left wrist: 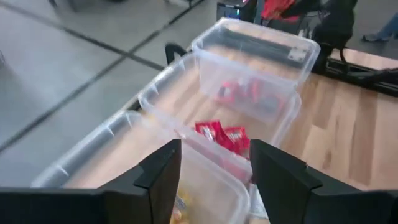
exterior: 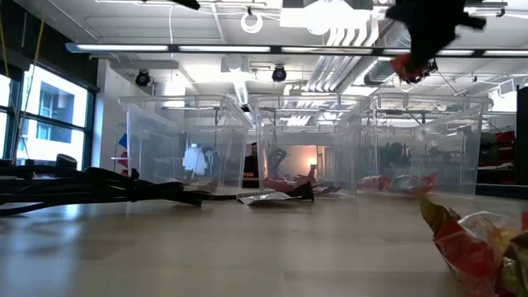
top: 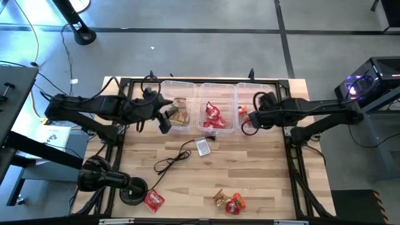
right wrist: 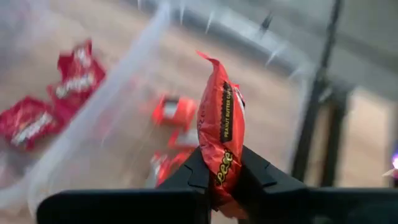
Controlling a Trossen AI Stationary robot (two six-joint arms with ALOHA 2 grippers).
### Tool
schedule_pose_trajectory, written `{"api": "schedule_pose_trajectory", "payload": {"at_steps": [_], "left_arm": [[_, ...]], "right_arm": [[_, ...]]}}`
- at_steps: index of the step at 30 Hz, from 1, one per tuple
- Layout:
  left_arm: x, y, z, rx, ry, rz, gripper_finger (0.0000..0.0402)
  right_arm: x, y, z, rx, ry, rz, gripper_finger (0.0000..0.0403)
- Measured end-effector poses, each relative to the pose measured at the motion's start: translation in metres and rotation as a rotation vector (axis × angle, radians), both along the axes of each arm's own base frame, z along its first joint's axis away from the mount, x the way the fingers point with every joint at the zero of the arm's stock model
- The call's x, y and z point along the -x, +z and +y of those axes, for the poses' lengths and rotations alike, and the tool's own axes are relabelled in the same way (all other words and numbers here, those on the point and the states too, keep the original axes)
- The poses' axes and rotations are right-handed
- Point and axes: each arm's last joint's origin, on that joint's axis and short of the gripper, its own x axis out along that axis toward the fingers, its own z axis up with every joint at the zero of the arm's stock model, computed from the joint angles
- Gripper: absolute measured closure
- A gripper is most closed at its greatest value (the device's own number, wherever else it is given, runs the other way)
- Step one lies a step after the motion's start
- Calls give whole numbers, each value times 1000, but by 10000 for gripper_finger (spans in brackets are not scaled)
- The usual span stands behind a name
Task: Sort candy
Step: Put the orange candy pack into the right transparent bin
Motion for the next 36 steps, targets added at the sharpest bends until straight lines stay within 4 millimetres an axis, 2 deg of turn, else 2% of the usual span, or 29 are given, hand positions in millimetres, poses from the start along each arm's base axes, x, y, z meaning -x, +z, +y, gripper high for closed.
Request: {"api": "schedule_pose_trajectory", "payload": {"at_steps": [5, 8, 10, 12, 15, 21, 25, 28, 31, 36], "left_arm": [[6, -18, -12, 88, 1, -42, 208], [8, -21, -18, 112, -12, -69, 206], [9, -20, -21, 119, -19, -78, 206], [7, -19, -24, 126, -34, -98, 206], [3, -12, -27, 126, -60, -176, 206], [-15, -7, -32, 62, -117, -252, 206], [-26, -15, -37, 84, -164, -232, 206], [-38, -24, -41, 106, -213, -196, 206], [-49, -35, -45, 149, -226, -167, 206], [-64, -42, -56, 227, -272, -226, 206]], "right_arm": [[0, -54, -12, -191, 17, -64, 302], [2, -72, -20, -239, -28, -119, 241], [1, -75, -23, -267, -17, -128, 204], [0, -71, -24, -279, 35, -116, 171], [-4, -54, -23, -266, 127, -123, 139], [-1, 12, -15, -187, 240, -170, 126], [1, 52, 5, -190, 345, -316, 126], [-3, 59, 29, -259, 412, -411, 126], [-12, 39, 58, -392, 419, -365, 126], [-32, -23, 129, -590, 443, -254, 126]]}}
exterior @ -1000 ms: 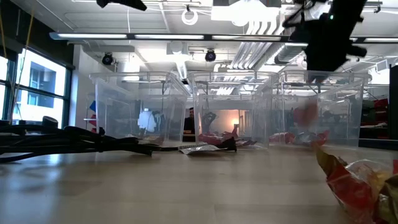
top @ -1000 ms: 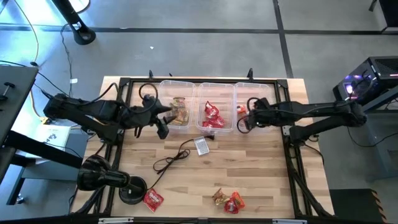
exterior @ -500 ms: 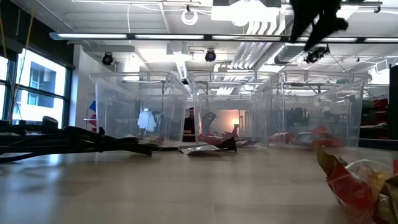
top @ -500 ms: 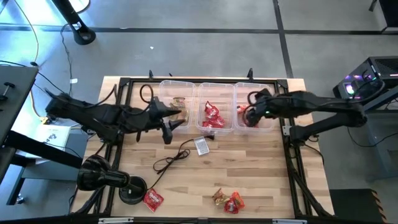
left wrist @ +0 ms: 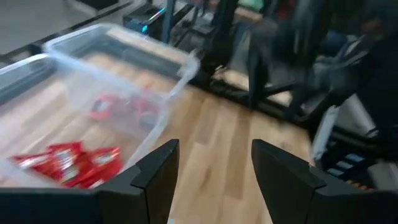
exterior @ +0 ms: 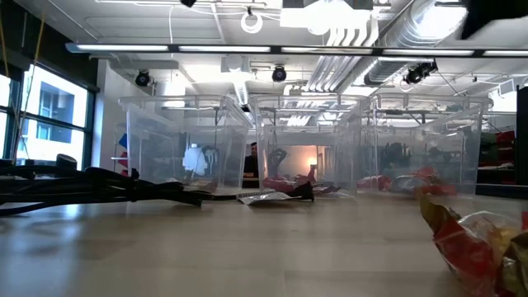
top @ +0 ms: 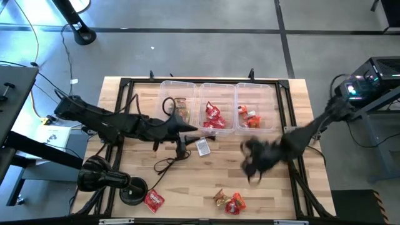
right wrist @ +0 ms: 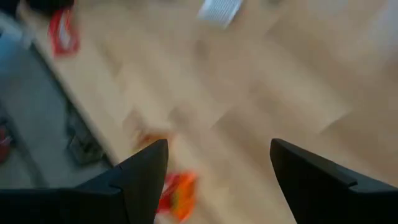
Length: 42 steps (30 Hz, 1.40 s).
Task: Sort candy
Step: Put the orange candy pack into the right transparent bin
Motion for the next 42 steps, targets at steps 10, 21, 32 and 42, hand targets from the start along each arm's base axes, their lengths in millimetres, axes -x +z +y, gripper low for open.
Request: {"api": "schedule_pose_trajectory", "payload": {"at_steps": [10, 21, 32, 42], "left_arm": [[-6, -1, -5, -35, -32, -25, 206], [-6, 0, -2, -9, -22, -35, 206], [39, 61, 14, -125, 28, -305, 206], [40, 62, 26, -170, 143, -288, 206]], "right_arm": [[-27, -114, 99, -175, 81, 212, 126], [-42, -162, 110, -143, 51, 273, 181], [-25, -138, 94, -48, 73, 341, 369], [21, -2, 0, 327, -285, 37, 383]]}}
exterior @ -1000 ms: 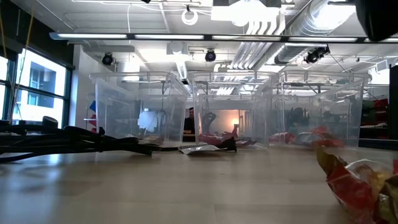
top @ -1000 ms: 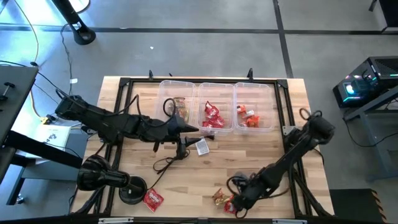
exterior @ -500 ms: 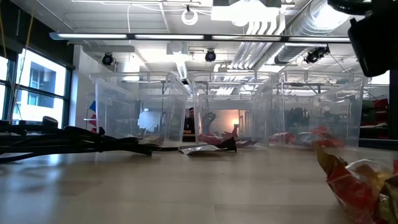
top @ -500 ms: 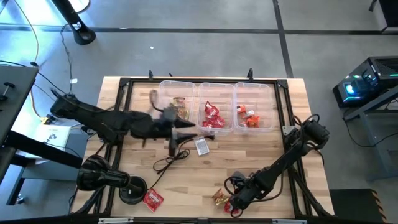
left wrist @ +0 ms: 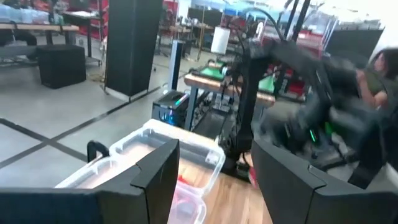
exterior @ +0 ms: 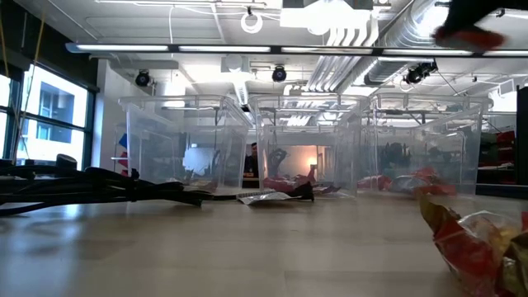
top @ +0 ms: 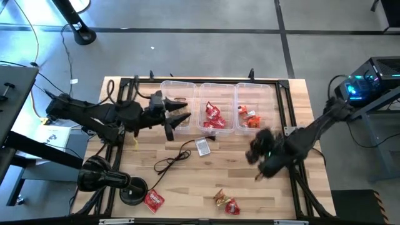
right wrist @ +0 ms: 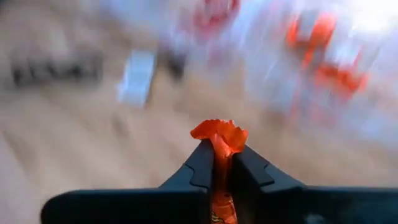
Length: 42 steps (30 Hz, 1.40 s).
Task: Sort candy
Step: Put the orange candy pack into the right transparent bin, then put the gold candy pack into the left transparent bin
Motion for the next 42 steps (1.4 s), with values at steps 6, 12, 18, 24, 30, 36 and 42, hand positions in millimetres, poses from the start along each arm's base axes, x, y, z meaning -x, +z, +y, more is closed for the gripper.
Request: {"api": "schedule_pose_trajectory", "payload": {"at_steps": [6, 12, 18, 24, 30, 36, 42], "left_arm": [[-16, -16, -8, -10, -15, 70, 206], [-29, -31, -18, 42, -35, 112, 206], [-29, -32, -26, 92, -106, 95, 206], [-25, -30, -33, 81, -133, 99, 206], [-22, -40, -38, 82, -144, 193, 206], [-21, -41, -38, 91, -140, 198, 206], [-24, -40, -29, 95, -108, 192, 206]], "right_arm": [[10, 24, -66, 184, -144, 8, 382], [-3, 21, -117, 183, -209, 182, 354], [-20, 18, -148, 201, -138, 241, 249], [-28, 19, -161, 167, -27, 235, 155], [-34, 30, -103, -39, 273, 19, 133], [-36, 18, -16, -138, 409, -72, 132], [-60, -33, 53, -158, 516, -23, 132]]}}
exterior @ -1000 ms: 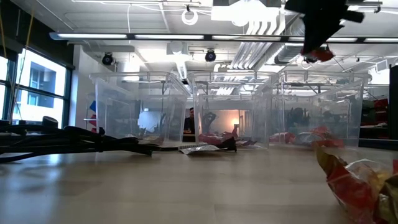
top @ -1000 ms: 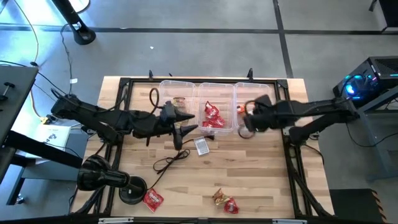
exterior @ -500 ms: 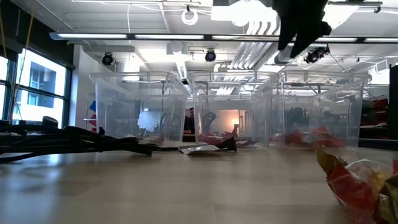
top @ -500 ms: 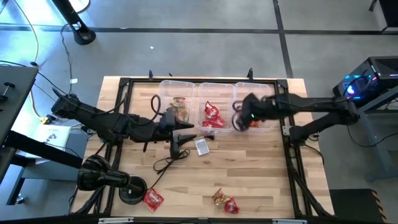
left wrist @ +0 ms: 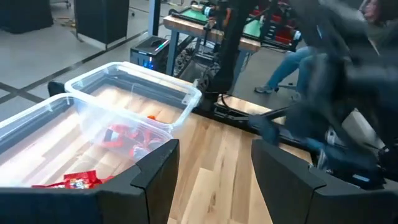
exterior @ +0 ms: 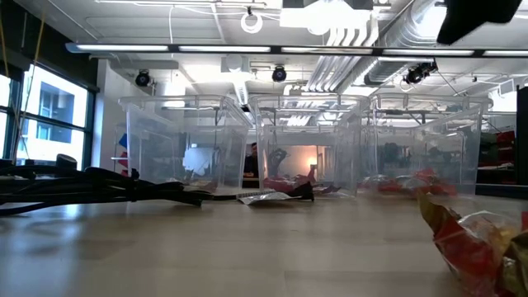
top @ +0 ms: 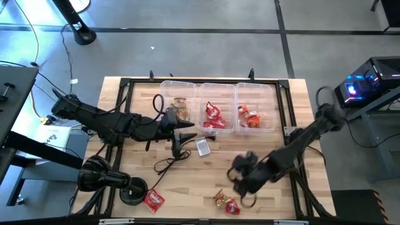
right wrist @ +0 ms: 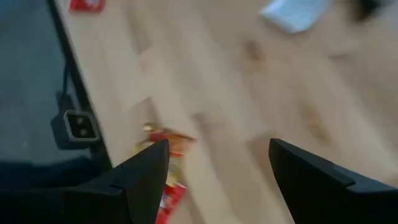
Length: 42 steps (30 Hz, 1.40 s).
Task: Sort candy
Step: Put the gold candy pack into the left transparent bin
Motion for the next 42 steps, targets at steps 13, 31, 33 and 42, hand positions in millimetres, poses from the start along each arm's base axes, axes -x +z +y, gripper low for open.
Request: {"api": "schedule_pose_trajectory", "payload": {"at_steps": [13, 31, 33, 42], "left_arm": [[-3, -1, 9, 21, -29, 14, 206], [-2, -2, 7, 51, -28, 21, 206], [-3, 1, 7, 58, -30, -15, 206], [-4, 31, 15, -132, -49, -82, 206]], "right_arm": [[-73, -96, 33, -58, 383, 15, 135], [-68, -122, 25, -18, 473, 197, 382], [-64, -100, 15, 19, 448, 214, 385], [-45, 38, -45, 342, 232, -57, 398]]}}
